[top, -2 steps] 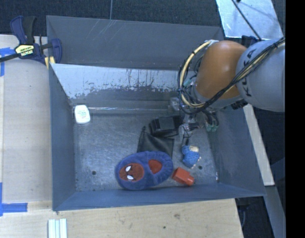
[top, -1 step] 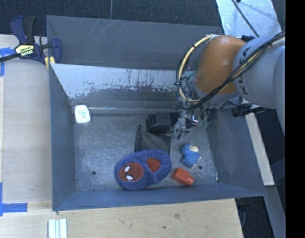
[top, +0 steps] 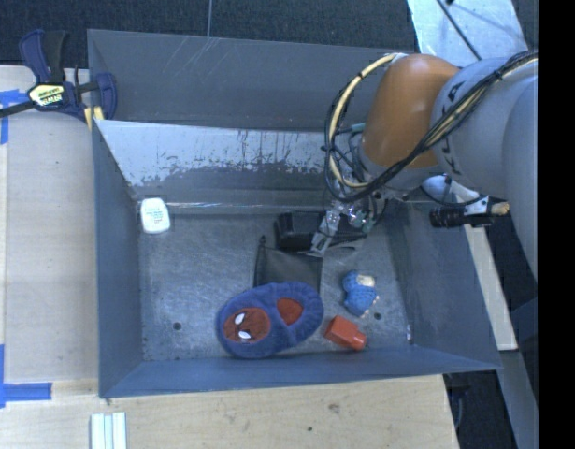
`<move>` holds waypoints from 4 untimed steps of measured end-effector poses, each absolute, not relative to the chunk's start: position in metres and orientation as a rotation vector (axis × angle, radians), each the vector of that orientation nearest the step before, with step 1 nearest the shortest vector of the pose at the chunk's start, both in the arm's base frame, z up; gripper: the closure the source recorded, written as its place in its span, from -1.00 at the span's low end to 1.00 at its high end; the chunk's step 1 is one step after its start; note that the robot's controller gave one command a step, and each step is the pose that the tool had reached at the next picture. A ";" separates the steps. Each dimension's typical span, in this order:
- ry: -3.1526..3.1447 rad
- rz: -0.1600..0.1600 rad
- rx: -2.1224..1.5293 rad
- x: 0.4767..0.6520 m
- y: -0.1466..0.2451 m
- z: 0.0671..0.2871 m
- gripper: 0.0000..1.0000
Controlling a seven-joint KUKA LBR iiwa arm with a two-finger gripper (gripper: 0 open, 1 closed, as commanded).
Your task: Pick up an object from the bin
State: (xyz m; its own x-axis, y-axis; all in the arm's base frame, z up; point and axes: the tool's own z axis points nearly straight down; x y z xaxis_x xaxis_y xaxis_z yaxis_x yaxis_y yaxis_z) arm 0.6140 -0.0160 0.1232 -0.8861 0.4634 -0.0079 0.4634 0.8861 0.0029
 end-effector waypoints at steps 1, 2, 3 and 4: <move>2.874 -0.001 1.261 0.600 -0.002 0.082 -1.00; 2.782 0.003 1.421 0.597 0.010 0.075 -1.00; 2.778 0.000 1.417 0.597 0.008 0.077 1.00; 2.799 -0.001 1.423 0.598 0.007 0.163 1.00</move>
Offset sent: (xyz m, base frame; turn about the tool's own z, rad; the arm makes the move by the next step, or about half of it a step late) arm -0.0184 0.0180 -0.0532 0.3467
